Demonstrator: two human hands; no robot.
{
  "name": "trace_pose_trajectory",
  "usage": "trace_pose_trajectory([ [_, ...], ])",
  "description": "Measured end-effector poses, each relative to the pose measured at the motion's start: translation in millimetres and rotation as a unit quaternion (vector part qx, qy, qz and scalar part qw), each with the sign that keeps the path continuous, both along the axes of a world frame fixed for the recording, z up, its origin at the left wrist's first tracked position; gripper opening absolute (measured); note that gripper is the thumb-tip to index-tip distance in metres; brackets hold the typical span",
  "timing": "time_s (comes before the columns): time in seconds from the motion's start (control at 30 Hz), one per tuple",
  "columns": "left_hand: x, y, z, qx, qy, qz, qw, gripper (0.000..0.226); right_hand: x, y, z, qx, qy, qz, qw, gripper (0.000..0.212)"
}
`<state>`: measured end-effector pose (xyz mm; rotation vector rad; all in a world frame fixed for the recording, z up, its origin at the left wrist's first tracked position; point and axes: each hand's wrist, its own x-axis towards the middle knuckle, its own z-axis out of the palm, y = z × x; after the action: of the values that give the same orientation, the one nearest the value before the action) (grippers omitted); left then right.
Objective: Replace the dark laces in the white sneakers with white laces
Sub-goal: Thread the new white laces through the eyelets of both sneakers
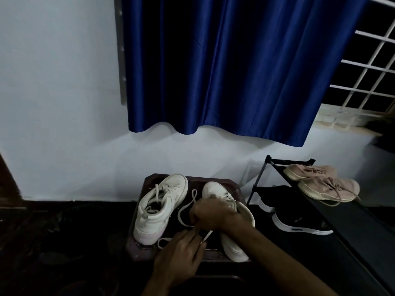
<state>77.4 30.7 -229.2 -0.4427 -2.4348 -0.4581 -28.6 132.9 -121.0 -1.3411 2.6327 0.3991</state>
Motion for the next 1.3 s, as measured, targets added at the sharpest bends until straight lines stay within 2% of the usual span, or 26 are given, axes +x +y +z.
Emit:
trace_pose_trajectory([
  [0.23,-4,-4,-1,0.036,-0.049,0.003,0.998,0.025,4,-3,-8,-0.059,0.001,-0.023,0.998,0.021],
  [0.37,-7,0,-1,0.036,-0.026,0.051,0.998,0.027,-6,3,10,-0.150,-0.065,-0.078,0.983,0.019],
  [0.5,-5,3,-3,0.007,-0.003,0.075,0.997,0.025,2,-1,-6,-0.092,-0.078,-0.062,0.991,0.016],
  [0.67,-6,2,-9,-0.022,0.007,0.104,0.994,0.021,11,-2,-14,-0.105,-0.003,-0.044,0.993,0.018],
  [0.77,-6,2,-9,-0.026,-0.004,0.106,0.994,0.023,13,-1,-15,-0.095,-0.006,-0.043,0.995,0.019],
  [1.0,-4,2,-10,0.003,-0.023,0.076,0.997,0.022,1,-1,-17,-0.101,-0.076,-0.091,0.988,0.011],
  [1.13,-3,1,-6,0.024,-0.015,0.077,0.997,0.025,7,-4,-12,-0.096,-0.033,-0.098,0.990,0.022],
  [1.2,-2,1,-5,0.049,-0.018,0.083,0.995,0.024,4,-3,1,-0.132,-0.016,-0.108,0.985,0.026],
  [1.3,0,1,5,0.121,-0.034,0.108,0.986,0.024,-17,5,33,-0.219,0.009,-0.115,0.969,0.021],
])
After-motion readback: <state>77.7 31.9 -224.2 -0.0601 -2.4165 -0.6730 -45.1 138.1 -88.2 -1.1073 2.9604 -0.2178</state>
